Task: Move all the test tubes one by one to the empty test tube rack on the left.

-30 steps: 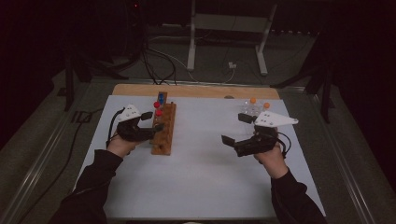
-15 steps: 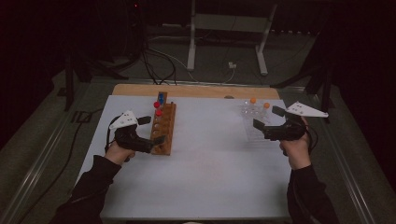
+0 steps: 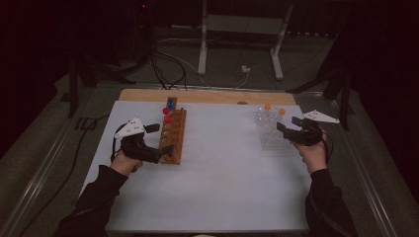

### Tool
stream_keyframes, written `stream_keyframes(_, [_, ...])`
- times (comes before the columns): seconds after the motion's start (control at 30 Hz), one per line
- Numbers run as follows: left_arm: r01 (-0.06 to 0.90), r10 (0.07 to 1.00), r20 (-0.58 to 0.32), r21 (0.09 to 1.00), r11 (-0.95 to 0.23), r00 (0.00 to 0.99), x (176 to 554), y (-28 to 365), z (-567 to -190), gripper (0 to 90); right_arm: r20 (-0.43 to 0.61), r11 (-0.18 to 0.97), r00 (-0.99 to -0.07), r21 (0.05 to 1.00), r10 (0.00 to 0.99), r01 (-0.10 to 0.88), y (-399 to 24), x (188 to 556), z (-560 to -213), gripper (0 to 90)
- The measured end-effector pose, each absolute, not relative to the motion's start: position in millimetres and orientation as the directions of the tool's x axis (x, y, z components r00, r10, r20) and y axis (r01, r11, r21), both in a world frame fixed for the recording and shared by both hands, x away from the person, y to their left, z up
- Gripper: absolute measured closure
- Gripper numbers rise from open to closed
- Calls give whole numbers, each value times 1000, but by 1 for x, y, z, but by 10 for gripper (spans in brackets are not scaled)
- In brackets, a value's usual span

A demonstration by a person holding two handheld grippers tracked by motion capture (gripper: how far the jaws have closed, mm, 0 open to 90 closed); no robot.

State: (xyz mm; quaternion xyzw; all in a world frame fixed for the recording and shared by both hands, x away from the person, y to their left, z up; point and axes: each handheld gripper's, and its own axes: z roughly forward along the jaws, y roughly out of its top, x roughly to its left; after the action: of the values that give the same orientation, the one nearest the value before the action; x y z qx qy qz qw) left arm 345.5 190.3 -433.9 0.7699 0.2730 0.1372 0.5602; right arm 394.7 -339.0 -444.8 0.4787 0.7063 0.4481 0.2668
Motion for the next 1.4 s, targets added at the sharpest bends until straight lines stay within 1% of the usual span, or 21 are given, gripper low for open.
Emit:
stream_keyframes(0.17, [264,575,-93,939,-222,813,345,191,-433,12,30,150,-370,882,928,446,-343,408,-452,480])
stream_keyframes(0.2, [267,571,-98,938,-219,815,346,191,-434,12,19,160,-369,879,929,448,-343,411,-454,501])
stream_keyframes(0.33, [270,573,-98,937,-224,814,346,190,-434,12,12,166,-354,868,935,469,-342,422,-458,556])
stream_keyframes(0.43, [267,573,-96,938,-222,814,346,190,-434,12,18,160,-341,859,940,486,-342,429,-461,577])
stream_keyframes(0.53, [264,574,-93,938,-223,813,345,191,-434,12,21,161,-338,849,941,503,-341,435,-465,624])
stream_keyframes(0.7, [267,574,-97,939,-219,813,346,191,-434,12,24,163,-332,837,943,522,-339,443,-469,668])
stream_keyframes(0.73, [266,574,-96,938,-220,813,346,191,-434,12,24,164,-332,834,943,527,-338,445,-470,691])
stream_keyframes(0.97, [271,574,-101,937,-219,813,346,192,-435,12,19,163,-322,833,946,529,-335,450,-472,747])
stream_keyframes(1.1, [271,573,-100,937,-222,814,346,192,-434,12,13,165,-317,833,948,528,-335,450,-469,754])
stream_keyframes(1.4, [267,558,-97,935,-231,824,345,189,-431,13,-29,186,-326,866,945,464,-335,439,-438,755])
